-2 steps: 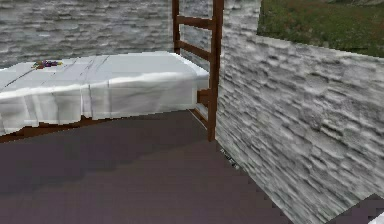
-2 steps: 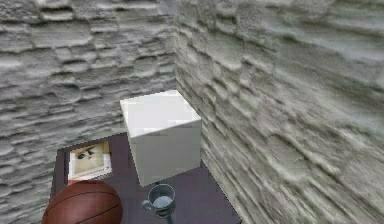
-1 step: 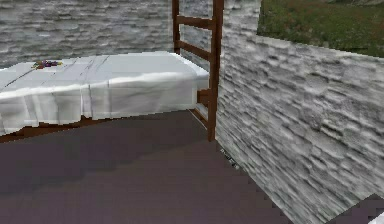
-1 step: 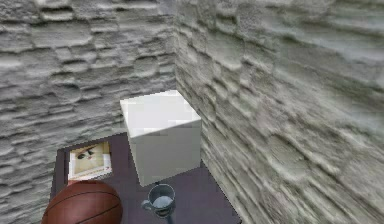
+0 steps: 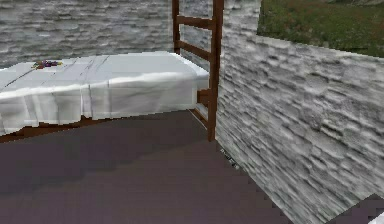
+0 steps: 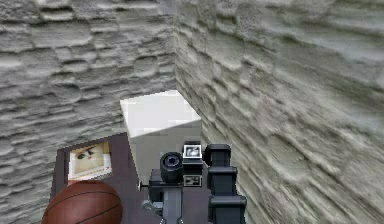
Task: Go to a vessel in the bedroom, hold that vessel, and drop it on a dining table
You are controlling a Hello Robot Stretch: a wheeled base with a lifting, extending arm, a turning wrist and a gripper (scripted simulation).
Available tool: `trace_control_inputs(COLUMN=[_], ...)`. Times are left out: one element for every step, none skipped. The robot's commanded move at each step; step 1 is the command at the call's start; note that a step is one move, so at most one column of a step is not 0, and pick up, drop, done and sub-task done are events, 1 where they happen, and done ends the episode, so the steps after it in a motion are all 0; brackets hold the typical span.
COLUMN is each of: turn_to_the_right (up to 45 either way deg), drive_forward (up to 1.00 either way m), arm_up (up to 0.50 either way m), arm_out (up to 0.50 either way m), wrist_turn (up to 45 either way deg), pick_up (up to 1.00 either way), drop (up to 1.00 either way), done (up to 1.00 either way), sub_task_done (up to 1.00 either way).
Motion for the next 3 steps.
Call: trace_control_inputs(turn_to_the_right=[0.0, 0.0, 0.0], drive_forward=[0.00, 0.00, 0.00], arm_up=[0.00, 0.00, 0.00], arm_out=[0.00, 0.00, 0.00], wrist_turn=[45.0, 45.0, 45.0], pick_up=[0.00, 0.00, 0.00], drop=[0.00, 0.00, 0.00], done=[0.00, 0.00, 0.00], sub_task_done=[0.00, 0.00, 0.00])
